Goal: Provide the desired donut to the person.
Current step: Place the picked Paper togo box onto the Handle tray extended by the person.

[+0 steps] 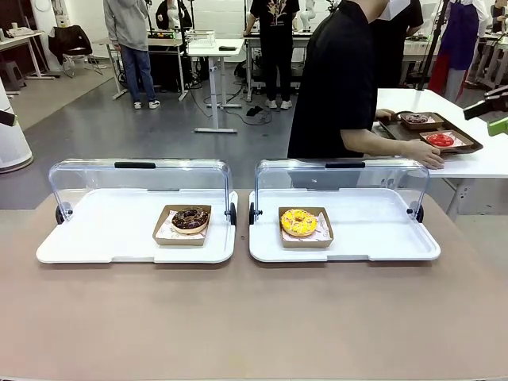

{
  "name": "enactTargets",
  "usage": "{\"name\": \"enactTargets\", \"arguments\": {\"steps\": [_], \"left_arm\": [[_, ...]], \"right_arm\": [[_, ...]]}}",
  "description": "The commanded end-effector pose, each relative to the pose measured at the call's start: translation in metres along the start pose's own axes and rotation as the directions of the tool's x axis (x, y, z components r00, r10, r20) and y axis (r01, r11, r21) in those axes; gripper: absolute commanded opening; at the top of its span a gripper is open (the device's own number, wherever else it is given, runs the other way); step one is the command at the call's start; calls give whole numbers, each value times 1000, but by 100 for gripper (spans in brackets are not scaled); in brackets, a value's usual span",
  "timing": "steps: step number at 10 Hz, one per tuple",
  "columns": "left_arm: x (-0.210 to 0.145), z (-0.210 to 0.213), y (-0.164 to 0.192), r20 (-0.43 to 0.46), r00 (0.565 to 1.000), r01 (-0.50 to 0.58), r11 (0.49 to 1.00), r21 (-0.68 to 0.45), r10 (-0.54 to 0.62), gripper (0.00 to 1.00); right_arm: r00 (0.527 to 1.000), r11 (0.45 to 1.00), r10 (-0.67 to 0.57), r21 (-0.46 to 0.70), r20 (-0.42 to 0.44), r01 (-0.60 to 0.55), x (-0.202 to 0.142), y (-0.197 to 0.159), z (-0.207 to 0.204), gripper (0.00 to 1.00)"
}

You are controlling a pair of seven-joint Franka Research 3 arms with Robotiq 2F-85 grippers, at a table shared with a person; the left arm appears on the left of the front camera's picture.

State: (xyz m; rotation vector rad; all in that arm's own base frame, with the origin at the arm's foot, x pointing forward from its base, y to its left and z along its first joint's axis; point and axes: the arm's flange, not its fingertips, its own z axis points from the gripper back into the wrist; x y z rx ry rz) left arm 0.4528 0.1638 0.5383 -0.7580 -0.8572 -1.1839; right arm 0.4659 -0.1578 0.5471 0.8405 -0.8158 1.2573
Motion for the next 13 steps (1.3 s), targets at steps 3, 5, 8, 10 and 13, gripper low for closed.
{"name": "enactTargets", "arguments": {"steps": [3, 5, 8, 10, 13], "left_arm": [[1, 1, -1, 5, 1000, 1, 1000, 5, -1, 100], [1, 1, -1, 5, 1000, 1, 1000, 5, -1, 100], [1, 1, -1, 5, 1000, 1, 1000, 5, -1, 100], [1, 1, -1, 5, 1000, 1, 1000, 5, -1, 100], [1, 1, -1, 5, 1000, 1, 1000, 5, -1, 100]], "right_arm": [[1000, 1000, -13, 5, 1, 13, -5, -1, 0, 100], [1000, 1000, -13, 5, 1, 13, -5, -1, 0, 100], [1000, 1000, -13, 5, 1, 13, -5, -1, 0, 100], [1000, 1000, -13, 5, 1, 13, -5, -1, 0, 100], [1000, 1000, -13, 5, 1, 13, -5, -1, 0, 100]]}}
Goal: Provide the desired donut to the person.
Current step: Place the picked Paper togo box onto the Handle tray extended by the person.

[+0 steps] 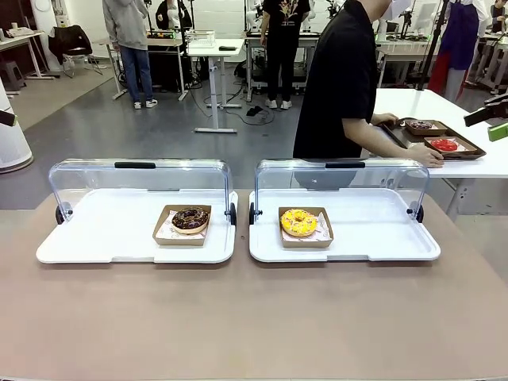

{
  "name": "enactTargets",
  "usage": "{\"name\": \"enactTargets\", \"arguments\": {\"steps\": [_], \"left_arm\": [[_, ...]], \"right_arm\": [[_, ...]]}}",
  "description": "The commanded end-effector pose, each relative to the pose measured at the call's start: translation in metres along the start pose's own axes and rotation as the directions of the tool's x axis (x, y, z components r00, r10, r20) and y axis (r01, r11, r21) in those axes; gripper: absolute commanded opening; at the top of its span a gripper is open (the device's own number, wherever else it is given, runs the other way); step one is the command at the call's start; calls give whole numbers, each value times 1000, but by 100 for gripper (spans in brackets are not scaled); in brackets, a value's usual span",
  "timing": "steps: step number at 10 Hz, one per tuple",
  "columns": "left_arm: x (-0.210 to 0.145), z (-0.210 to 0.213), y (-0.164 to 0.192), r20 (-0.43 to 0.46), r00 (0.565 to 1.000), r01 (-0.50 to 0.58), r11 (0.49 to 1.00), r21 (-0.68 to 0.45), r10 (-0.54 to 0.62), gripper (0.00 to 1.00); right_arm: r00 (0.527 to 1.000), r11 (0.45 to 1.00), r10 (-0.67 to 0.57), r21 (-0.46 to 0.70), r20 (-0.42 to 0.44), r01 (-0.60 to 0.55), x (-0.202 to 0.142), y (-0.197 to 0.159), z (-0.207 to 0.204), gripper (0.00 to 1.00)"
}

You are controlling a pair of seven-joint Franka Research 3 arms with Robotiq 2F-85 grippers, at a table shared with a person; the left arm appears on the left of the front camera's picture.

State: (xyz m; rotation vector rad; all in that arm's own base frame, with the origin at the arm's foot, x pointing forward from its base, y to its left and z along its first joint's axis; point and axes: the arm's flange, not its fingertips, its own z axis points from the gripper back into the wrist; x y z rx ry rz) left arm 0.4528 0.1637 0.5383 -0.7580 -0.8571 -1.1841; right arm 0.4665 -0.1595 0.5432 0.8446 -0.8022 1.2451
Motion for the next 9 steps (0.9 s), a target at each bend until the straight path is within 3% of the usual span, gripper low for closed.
{"name": "enactTargets", "arguments": {"steps": [1, 9], "left_arm": [[1, 1, -1, 5, 1000, 1, 1000, 5, -1, 100], [1, 1, -1, 5, 1000, 1, 1000, 5, -1, 100]], "right_arm": [[1000, 1000, 4, 3, 5, -4, -1, 0, 0, 100], [1000, 1000, 4, 3, 5, -4, -1, 0, 0, 100]]}}
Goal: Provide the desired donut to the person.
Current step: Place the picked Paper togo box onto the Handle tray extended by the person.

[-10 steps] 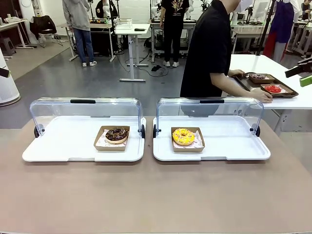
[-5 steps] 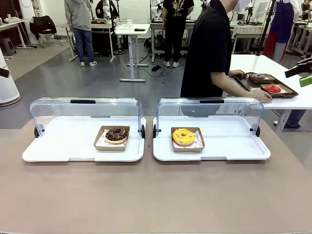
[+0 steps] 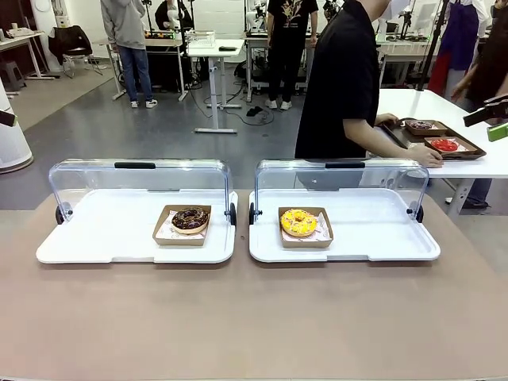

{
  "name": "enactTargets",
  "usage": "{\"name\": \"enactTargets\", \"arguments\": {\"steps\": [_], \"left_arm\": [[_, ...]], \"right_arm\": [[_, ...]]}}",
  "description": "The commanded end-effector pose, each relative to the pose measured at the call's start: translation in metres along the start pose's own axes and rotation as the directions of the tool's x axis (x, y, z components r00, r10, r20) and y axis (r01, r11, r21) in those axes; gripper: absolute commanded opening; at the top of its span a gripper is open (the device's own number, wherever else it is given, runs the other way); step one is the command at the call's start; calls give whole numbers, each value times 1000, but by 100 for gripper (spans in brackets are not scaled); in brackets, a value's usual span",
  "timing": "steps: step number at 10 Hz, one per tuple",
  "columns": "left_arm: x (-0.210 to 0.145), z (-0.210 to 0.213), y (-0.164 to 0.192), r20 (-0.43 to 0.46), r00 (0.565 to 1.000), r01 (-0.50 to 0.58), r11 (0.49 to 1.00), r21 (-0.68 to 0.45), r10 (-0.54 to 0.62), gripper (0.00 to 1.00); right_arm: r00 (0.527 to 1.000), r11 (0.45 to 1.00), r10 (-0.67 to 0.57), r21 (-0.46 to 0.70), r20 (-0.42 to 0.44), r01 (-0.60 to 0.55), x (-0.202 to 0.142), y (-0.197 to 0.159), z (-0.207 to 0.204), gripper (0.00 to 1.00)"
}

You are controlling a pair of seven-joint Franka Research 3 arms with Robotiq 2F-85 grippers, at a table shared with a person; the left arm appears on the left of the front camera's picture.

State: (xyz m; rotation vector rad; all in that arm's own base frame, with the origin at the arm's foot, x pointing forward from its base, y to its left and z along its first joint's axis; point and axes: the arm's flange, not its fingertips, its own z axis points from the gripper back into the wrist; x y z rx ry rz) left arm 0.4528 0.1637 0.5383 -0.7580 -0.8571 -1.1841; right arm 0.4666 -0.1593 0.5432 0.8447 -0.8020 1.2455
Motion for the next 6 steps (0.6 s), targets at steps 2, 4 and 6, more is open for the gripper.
{"name": "enactTargets", "arguments": {"steps": [2, 4, 6], "left_arm": [[1, 1, -1, 5, 1000, 1, 1000, 5, -1, 100], [1, 1, -1, 5, 1000, 1, 1000, 5, -1, 100], [1, 1, -1, 5, 1000, 1, 1000, 5, -1, 100]], "right_arm": [[1000, 1000, 4, 2, 6, -4, -1, 0, 0, 100], [1000, 1000, 4, 2, 6, -4, -1, 0, 0, 100], [1000, 1000, 4, 2, 6, -4, -1, 0, 0, 100]]}}
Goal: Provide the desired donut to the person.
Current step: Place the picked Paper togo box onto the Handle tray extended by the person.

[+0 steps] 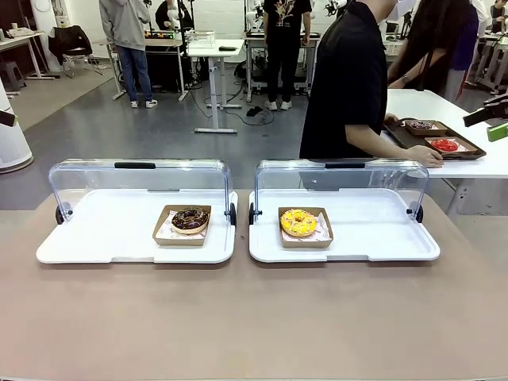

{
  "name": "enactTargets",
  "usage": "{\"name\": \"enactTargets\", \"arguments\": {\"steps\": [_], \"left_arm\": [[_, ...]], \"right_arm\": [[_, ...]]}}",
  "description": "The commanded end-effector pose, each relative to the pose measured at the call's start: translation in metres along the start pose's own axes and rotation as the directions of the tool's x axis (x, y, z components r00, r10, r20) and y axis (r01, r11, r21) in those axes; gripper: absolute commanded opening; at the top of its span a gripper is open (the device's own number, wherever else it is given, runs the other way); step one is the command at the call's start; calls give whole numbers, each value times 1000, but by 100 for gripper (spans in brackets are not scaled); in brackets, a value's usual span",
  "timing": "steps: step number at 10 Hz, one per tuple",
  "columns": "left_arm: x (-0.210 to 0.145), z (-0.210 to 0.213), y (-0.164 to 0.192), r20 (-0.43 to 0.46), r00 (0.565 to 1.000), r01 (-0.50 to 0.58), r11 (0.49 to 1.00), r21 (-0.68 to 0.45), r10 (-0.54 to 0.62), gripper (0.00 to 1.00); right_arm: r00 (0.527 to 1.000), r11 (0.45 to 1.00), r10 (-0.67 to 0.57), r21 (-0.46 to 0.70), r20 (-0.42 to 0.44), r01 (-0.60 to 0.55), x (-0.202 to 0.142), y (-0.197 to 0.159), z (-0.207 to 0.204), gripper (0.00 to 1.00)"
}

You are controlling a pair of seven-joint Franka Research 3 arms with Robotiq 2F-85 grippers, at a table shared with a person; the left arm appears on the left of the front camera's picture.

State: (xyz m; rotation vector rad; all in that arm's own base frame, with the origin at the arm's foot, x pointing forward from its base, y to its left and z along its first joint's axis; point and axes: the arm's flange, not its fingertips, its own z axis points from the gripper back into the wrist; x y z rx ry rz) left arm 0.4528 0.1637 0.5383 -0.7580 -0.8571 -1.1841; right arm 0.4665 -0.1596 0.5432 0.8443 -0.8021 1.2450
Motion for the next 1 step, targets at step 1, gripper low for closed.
{"name": "enactTargets", "arguments": {"steps": [1], "left_arm": [[1, 1, -1, 5, 1000, 1, 1000, 5, -1, 100]], "right_arm": [[1000, 1000, 4, 3, 6, -4, -1, 0, 0, 100]]}}
